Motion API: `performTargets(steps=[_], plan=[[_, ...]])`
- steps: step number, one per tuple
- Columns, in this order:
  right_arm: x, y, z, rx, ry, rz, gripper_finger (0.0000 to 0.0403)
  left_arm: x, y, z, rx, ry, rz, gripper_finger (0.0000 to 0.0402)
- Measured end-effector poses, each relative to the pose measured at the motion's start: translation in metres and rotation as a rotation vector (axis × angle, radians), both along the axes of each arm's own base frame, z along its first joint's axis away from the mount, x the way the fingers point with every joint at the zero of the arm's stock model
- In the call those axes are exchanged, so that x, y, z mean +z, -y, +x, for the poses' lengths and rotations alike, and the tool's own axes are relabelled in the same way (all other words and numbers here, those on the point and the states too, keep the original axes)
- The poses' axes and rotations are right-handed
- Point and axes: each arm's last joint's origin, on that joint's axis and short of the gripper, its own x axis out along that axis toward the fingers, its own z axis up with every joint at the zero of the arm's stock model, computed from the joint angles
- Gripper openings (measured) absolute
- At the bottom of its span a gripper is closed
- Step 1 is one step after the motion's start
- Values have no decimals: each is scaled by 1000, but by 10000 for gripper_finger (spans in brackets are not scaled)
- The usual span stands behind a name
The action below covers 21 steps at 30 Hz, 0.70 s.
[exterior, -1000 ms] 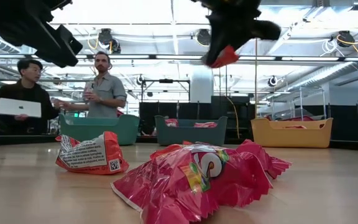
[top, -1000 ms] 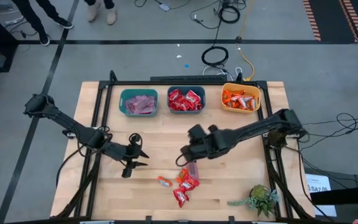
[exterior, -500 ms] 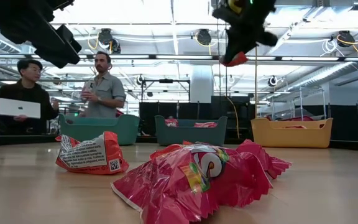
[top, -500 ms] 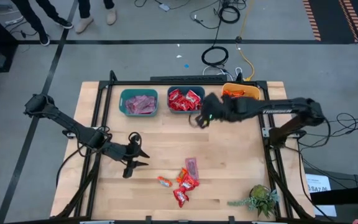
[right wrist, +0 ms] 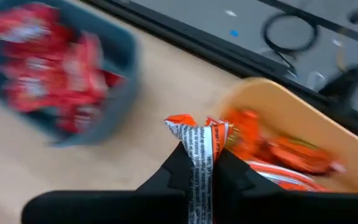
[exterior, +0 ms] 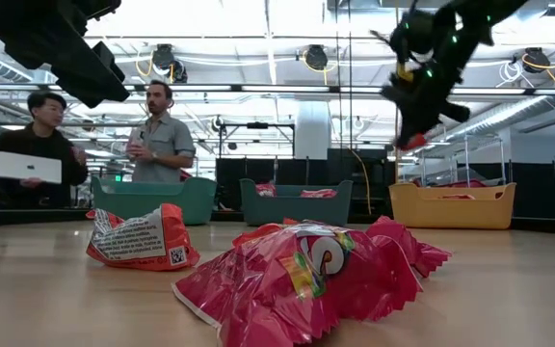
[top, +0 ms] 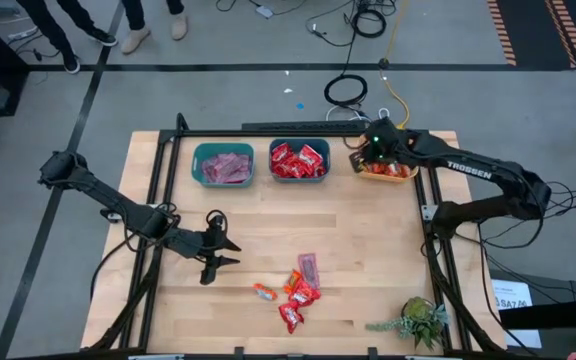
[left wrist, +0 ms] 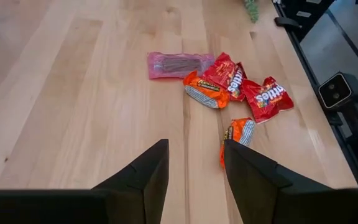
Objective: Sort candy
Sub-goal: Put the orange chocolate into the yellow bin
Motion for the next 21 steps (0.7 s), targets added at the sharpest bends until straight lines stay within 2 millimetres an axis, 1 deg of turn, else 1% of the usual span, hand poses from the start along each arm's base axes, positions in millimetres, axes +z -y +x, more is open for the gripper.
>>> performTargets(steps=[4, 6, 9, 11, 14, 21], plan=[[-13, 15, -17, -23, -70, 3, 31, 0, 0, 0, 0, 0, 0, 162], [-18, 21, -23, -12, -75, 26, 30, 0, 0, 0, 0, 0, 0, 162], [-20, 28, -30, -49, -80, 17, 30, 0, 0, 0, 0, 0, 0, 162], [-20, 33, -34, -96, -84, 3, 38, 0, 0, 0, 0, 0, 0, 162], [-20, 37, -39, -140, -89, -2, 64, 0, 0, 0, 0, 0, 0, 162], [-20, 43, -47, -173, -99, -3, 151, 0, 0, 0, -1, 0, 0, 162]])
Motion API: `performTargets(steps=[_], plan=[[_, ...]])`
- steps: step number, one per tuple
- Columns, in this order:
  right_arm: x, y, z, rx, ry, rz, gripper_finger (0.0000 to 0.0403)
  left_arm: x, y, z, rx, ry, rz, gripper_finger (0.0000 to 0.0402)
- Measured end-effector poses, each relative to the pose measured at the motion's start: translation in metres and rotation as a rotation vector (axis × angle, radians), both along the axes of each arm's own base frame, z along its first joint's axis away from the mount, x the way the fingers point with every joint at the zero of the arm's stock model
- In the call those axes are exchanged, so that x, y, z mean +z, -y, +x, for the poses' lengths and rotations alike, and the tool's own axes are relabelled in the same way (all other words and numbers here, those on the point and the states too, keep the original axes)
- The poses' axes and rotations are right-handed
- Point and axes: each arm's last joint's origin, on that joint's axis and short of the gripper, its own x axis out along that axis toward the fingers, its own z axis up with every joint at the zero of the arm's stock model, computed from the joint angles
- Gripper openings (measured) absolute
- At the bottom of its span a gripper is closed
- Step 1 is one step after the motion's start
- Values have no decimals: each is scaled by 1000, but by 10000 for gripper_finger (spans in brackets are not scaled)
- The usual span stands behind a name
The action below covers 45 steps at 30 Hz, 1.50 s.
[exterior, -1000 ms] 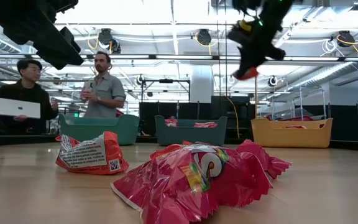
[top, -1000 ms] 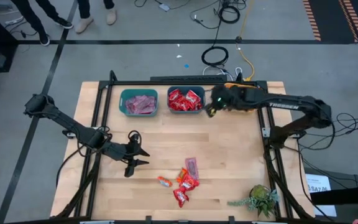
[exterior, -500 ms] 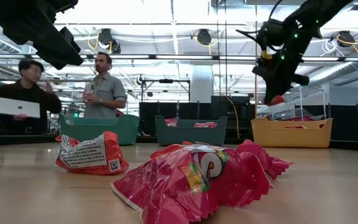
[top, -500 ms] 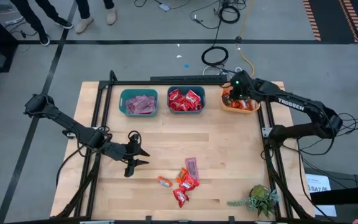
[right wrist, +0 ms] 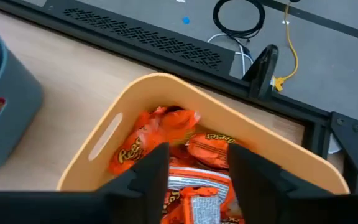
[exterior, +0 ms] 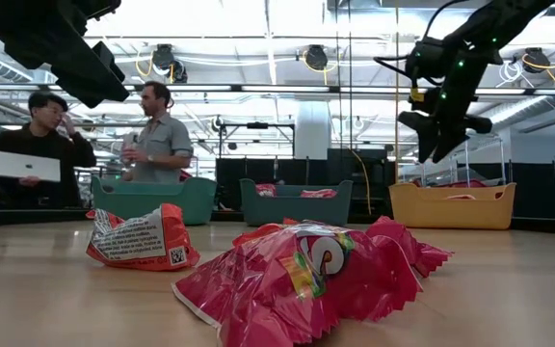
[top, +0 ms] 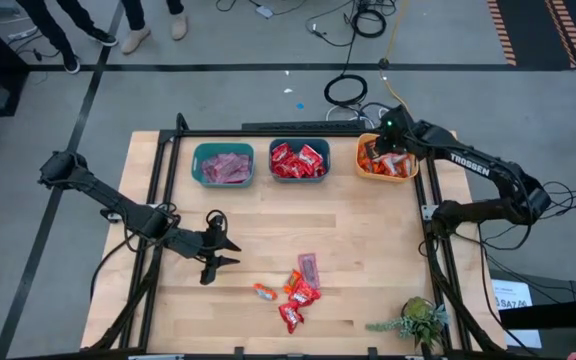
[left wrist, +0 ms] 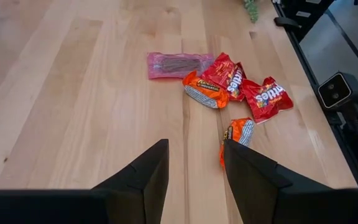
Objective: Sort candy
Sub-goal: Put the orange chocolate into the yellow bin
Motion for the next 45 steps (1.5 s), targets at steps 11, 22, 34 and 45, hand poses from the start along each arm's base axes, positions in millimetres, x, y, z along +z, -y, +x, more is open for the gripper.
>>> performTargets(steps=[11, 22, 34, 45], plan=[[0, 1, -1, 26, -27, -9, 262, 0, 0, 0, 0, 0, 0, 162], [2, -1, -2, 30, -20, -10, 272, 0, -1, 0, 15, 5, 11, 162], [24, -15, -14, 22, 53, -77, 268, 0, -2, 1, 66, 22, 43, 162], [35, -48, -7, 159, 161, -18, 267, 0, -2, 1, 67, 23, 43, 162]])
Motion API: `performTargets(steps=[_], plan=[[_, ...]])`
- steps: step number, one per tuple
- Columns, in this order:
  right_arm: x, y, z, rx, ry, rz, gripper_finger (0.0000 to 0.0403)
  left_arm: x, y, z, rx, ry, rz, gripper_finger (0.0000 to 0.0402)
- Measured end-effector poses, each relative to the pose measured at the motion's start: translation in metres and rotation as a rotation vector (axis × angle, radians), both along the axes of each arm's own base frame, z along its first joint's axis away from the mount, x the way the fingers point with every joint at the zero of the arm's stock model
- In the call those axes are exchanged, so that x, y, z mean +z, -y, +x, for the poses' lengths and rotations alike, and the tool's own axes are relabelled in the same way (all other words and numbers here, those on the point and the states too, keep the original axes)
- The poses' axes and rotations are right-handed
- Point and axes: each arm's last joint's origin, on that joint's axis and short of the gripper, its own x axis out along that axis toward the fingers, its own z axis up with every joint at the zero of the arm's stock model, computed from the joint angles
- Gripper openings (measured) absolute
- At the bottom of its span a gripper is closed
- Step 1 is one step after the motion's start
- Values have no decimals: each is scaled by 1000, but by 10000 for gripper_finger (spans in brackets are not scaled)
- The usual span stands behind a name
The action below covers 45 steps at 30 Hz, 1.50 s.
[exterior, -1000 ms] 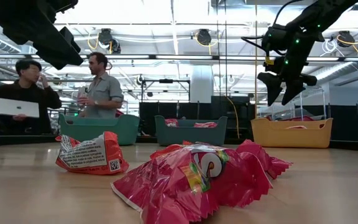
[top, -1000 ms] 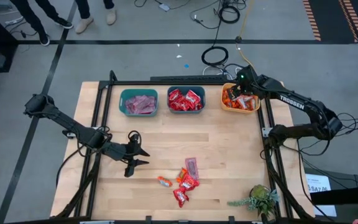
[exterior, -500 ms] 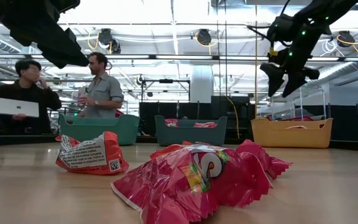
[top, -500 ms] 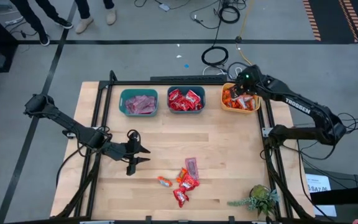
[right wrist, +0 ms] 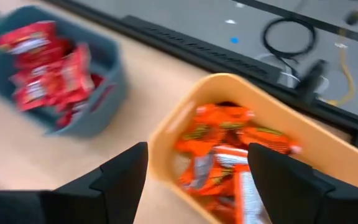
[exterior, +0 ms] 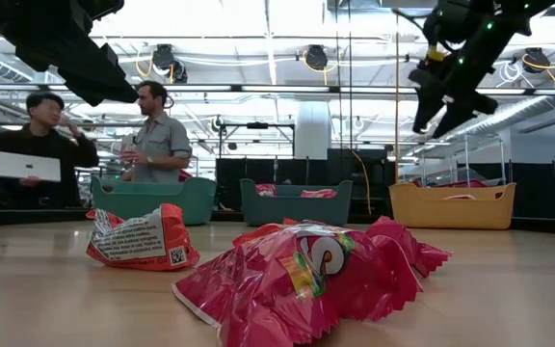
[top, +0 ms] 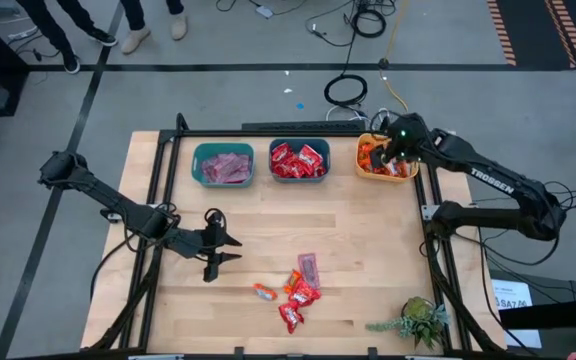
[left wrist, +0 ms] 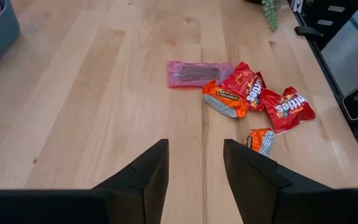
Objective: Sort candy
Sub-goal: Put the orange chocolate into the yellow bin
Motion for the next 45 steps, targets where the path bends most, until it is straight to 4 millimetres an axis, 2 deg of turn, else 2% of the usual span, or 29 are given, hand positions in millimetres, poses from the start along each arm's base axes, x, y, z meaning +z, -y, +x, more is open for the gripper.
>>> performTargets(steps=[6, 15, 20, 27, 33, 37, 42, 45], plan=[[5, -33, 24, 219, 41, -33, 263, 0, 0, 0, 1, 0, -1, 162], [8, -91, 74, 736, 124, -170, 230, 0, 0, 0, -3, 0, 5, 162], [1, -123, 105, 976, 154, -297, 227, 0, 0, 0, -4, 0, 7, 162], [-30, -169, 144, 1188, 164, -363, 227, 0, 0, 0, -4, -1, 8, 162], [-63, -207, 171, 1241, 205, -290, 226, 0, 2, 0, -104, -6, 63, 162], [-77, -232, 193, 1291, 176, -260, 226, -1, 3, -1, -151, -10, 69, 162], [-99, -254, 218, 1340, 97, -228, 226, -4, 1, -3, -174, -45, 129, 162], [-114, -262, 228, 1368, 39, -169, 226, -7, -2, -5, -101, -80, 169, 162]])
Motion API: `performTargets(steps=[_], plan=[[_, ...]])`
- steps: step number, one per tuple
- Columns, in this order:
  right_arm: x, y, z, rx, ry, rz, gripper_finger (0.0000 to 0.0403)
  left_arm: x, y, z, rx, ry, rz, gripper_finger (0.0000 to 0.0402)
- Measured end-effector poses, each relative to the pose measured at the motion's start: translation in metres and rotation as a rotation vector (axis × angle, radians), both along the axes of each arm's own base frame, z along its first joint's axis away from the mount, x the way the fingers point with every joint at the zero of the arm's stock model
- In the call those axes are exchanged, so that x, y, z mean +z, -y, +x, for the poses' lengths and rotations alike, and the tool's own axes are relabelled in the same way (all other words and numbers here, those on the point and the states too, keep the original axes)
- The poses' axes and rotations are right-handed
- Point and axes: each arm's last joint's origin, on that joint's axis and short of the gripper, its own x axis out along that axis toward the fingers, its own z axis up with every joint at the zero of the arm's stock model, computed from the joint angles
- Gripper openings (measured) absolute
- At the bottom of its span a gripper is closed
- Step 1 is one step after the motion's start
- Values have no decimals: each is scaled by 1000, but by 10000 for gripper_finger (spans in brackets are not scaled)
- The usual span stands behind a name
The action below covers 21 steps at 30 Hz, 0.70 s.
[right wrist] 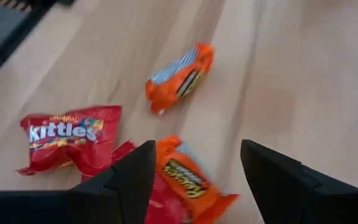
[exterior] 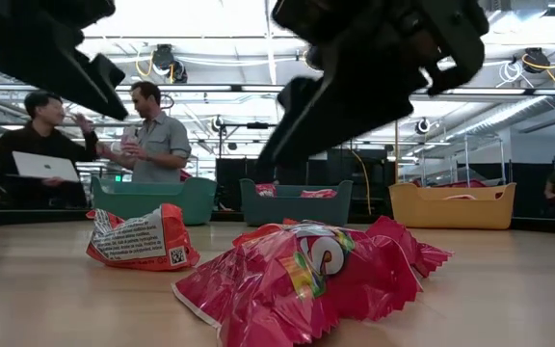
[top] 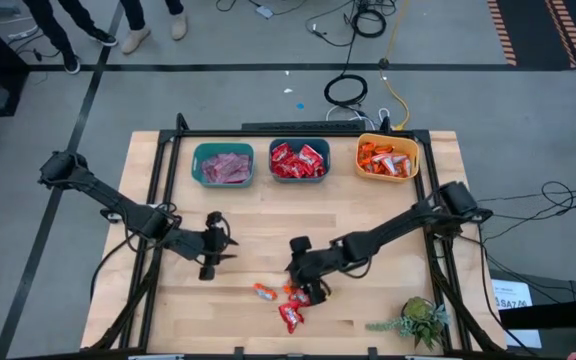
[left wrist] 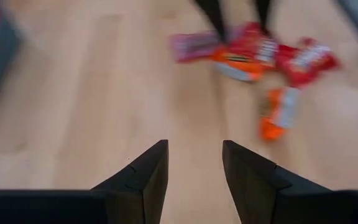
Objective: Sort candy
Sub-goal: Put the orange chocolate into the yellow bin
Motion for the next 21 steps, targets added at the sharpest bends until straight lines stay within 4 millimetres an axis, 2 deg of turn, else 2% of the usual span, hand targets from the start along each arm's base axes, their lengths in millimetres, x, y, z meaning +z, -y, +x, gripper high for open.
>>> performTargets(steps=[4, 11, 13, 17, 21], plan=[[-14, -8, 8, 0, -67, 7, 226, 0, -3, 0, 110, 20, 28, 162], [-40, -8, 10, -24, -136, -56, 224, 0, -3, 0, 105, 24, 15, 162], [-42, -7, 10, -42, -139, -78, 216, 0, -2, 0, 99, 21, 9, 162], [-44, -6, 10, -80, -155, -63, 175, 0, -1, 0, 54, -1, -26, 162], [-45, -5, 10, -106, -162, -48, 106, 0, 1, -1, 18, -17, -56, 162]])
